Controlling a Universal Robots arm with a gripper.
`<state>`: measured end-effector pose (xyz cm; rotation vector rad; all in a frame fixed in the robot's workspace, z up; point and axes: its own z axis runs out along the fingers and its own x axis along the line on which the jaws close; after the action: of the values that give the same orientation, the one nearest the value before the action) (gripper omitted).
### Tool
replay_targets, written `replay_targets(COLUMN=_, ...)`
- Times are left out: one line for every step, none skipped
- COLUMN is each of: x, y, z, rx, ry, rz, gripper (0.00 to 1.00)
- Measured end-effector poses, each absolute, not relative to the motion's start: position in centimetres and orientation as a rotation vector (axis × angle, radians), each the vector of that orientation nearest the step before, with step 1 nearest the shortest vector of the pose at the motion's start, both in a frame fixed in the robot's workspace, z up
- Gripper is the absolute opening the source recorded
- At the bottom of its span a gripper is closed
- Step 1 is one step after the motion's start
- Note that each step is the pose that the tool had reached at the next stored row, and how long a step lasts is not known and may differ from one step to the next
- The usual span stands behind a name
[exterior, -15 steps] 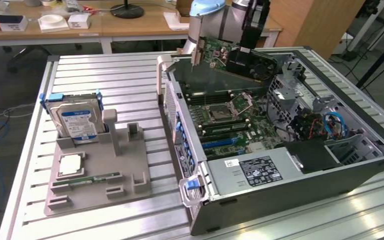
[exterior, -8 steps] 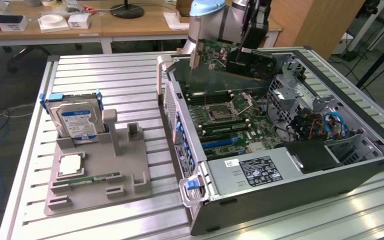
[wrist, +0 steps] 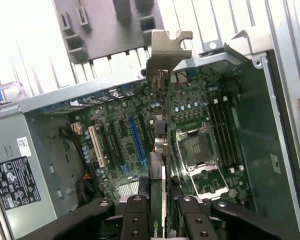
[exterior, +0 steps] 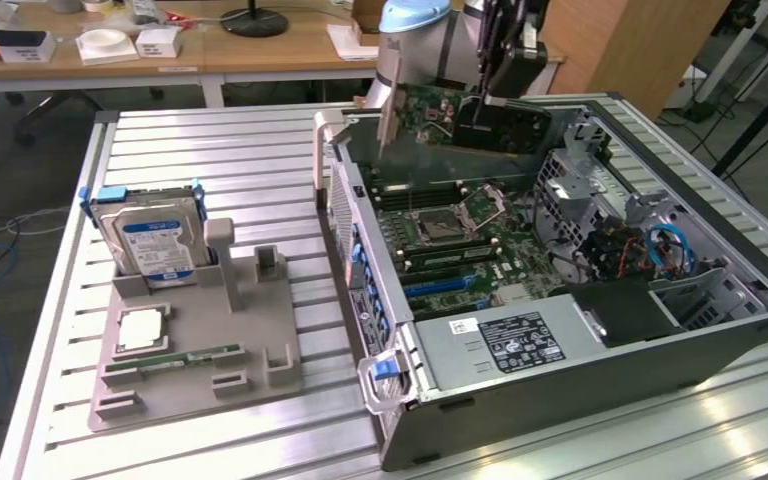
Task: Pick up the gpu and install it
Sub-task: 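Insert the gpu into the slot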
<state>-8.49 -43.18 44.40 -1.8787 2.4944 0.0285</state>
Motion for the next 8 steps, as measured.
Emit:
replay_targets(x=-8.49, y=-43.18, z=44.39, rx=-1.901, ry=2.478, rz=0.029, gripper=0.26)
replay_targets(x=-8.49, y=-43.18, z=44.39, rx=-1.923, ry=2.46, rz=0.029, gripper=0.26)
replay_targets(x=-8.49, y=-43.18, z=44.39, rx=-1.946, ry=2.443, rz=0.029, gripper=0.26)
replay_targets(x=-8.49, y=-43.18, z=44.39, rx=-1.968, ry=2.426, rz=0.03, gripper=0.26)
replay_targets(x=-8.49, y=-43.18, z=44.39, rx=-1.99, ry=2.408, rz=0.03, gripper=0.26)
replay_targets(x=-8.49, y=-43.18, z=44.39, rx=-2.013, ry=2.389, rz=0.03, gripper=0.26)
replay_targets(x=-8.49, y=-43.18, z=44.39, rx=-2.034, ry=2.371, rz=0.03, gripper=0.26)
replay_targets(x=-8.49, y=-43.18, z=44.39, rx=-2.055, ry=2.353, rz=0.031, gripper=0.26)
